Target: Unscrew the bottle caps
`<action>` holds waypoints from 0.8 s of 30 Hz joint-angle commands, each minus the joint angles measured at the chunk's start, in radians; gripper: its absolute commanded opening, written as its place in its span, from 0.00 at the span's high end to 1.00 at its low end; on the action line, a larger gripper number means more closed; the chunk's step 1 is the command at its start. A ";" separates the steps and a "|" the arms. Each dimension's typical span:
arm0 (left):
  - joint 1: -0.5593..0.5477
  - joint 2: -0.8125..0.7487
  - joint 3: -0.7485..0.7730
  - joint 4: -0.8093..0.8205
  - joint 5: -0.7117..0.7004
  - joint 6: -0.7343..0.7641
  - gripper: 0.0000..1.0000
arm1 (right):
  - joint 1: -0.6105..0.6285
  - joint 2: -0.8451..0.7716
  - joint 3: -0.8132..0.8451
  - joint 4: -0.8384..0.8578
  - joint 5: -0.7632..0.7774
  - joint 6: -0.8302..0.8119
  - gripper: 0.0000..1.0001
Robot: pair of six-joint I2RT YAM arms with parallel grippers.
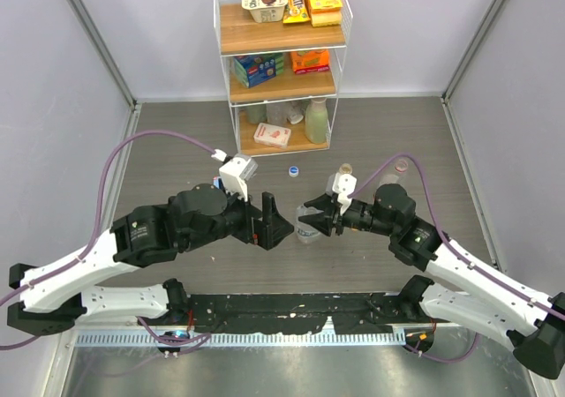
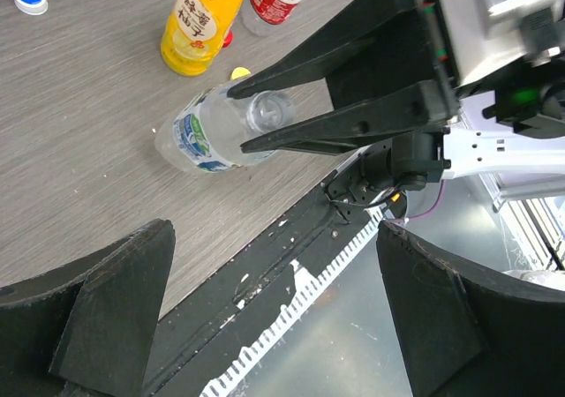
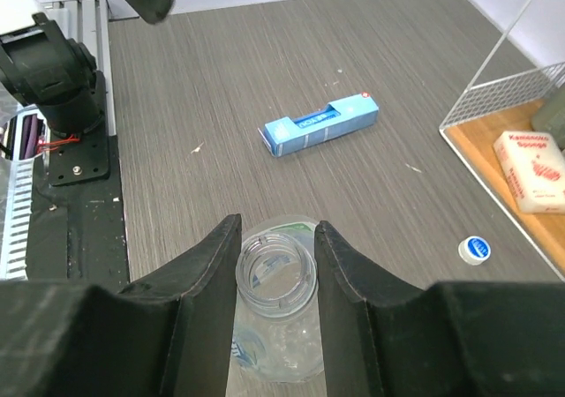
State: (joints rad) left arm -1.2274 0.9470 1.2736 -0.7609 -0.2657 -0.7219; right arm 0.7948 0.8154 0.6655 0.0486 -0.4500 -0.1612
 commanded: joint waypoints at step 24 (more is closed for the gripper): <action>0.003 0.003 0.004 0.028 0.040 0.007 0.00 | 0.003 -0.076 -0.211 0.286 0.154 0.091 0.34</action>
State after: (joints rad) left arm -1.2274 0.9657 1.2736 -0.7601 -0.2386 -0.7219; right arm 0.7948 0.7914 0.4446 0.2836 -0.3462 -0.0566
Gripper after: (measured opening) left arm 0.994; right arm 0.614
